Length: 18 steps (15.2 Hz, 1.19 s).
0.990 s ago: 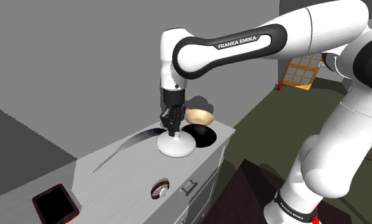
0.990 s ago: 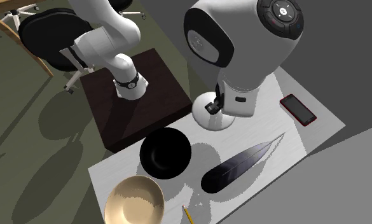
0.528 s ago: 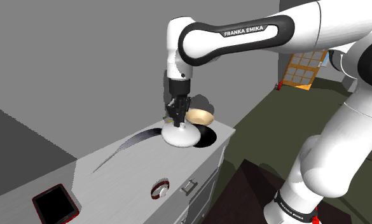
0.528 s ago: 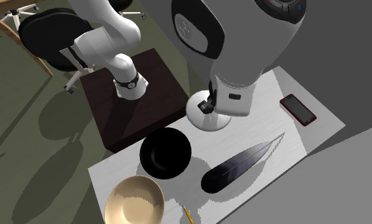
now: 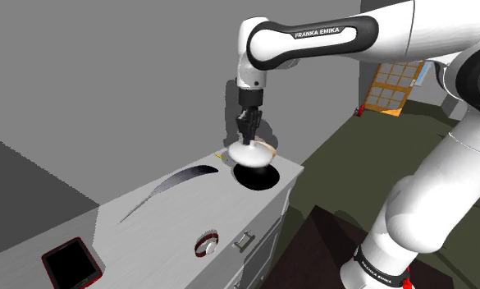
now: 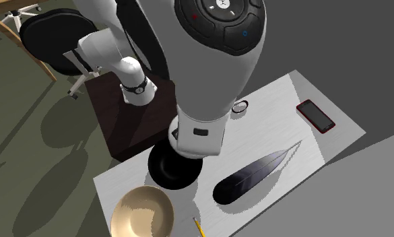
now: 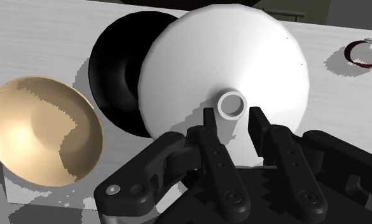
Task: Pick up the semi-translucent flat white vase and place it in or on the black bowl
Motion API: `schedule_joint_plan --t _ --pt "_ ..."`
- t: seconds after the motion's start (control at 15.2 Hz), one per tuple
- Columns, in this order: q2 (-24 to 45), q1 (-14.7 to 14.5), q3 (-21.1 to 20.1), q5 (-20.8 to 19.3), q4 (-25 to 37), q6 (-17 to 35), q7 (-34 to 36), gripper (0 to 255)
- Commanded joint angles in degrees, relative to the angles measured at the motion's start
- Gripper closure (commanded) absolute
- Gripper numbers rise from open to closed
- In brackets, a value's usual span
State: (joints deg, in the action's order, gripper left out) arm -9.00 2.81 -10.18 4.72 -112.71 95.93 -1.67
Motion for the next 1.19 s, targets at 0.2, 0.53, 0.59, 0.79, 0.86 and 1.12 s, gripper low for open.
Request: schedule_joint_plan --t 0.2,0.53,0.59,0.79,0.86,1.12 --pt "0.6 3.0 3.8 -1.6 2.7 -2.4 -6.4 255" --pt "1.1 4.0 5.1 -2.2 1.5 -0.9 -8.6 255" --pt "1.2 4.0 5.1 -2.2 0.8 -0.1 -8.6 255" --pt "1.3 4.0 5.0 -2.2 -1.3 2.2 -8.7 255" --pt "1.4 4.0 5.0 -2.2 -2.0 2.9 -8.7 255" --pt "1.8 4.0 5.0 -2.2 -4.7 6.0 -8.8 255"
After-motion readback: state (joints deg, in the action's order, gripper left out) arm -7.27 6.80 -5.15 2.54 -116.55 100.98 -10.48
